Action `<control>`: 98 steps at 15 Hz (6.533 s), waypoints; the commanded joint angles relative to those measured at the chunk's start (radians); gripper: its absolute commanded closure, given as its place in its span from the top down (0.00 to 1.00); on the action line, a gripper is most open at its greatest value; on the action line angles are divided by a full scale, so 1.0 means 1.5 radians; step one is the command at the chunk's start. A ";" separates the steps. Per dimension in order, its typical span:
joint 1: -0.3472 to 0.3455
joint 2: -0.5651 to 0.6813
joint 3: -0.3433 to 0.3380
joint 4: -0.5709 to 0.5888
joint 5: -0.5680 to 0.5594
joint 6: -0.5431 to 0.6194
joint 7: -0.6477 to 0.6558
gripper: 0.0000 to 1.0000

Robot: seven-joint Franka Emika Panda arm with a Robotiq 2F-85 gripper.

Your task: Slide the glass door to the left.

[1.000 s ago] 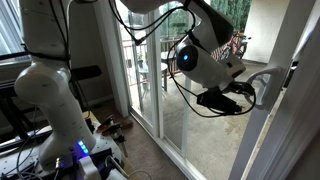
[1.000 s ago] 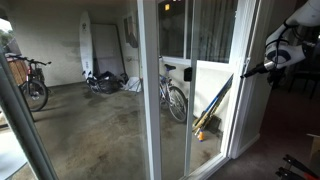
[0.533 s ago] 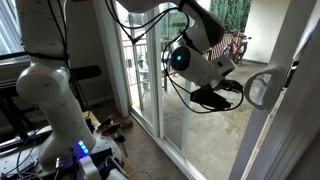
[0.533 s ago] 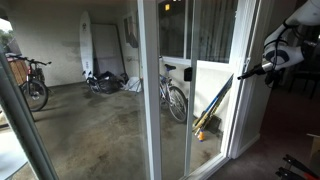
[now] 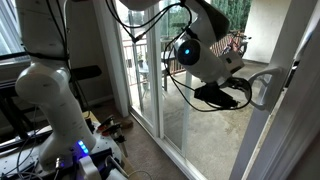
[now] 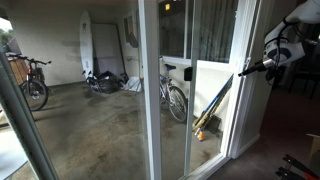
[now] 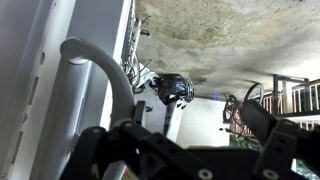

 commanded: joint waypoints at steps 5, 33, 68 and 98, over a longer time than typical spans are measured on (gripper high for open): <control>-0.030 -0.006 -0.018 -0.013 -0.142 -0.021 0.094 1.00; -0.045 0.037 0.021 0.074 -0.061 -0.012 0.076 1.00; 0.067 -0.123 0.085 -0.213 0.121 -0.060 -0.249 1.00; 0.045 -0.196 0.074 -0.282 0.075 -0.183 -0.279 1.00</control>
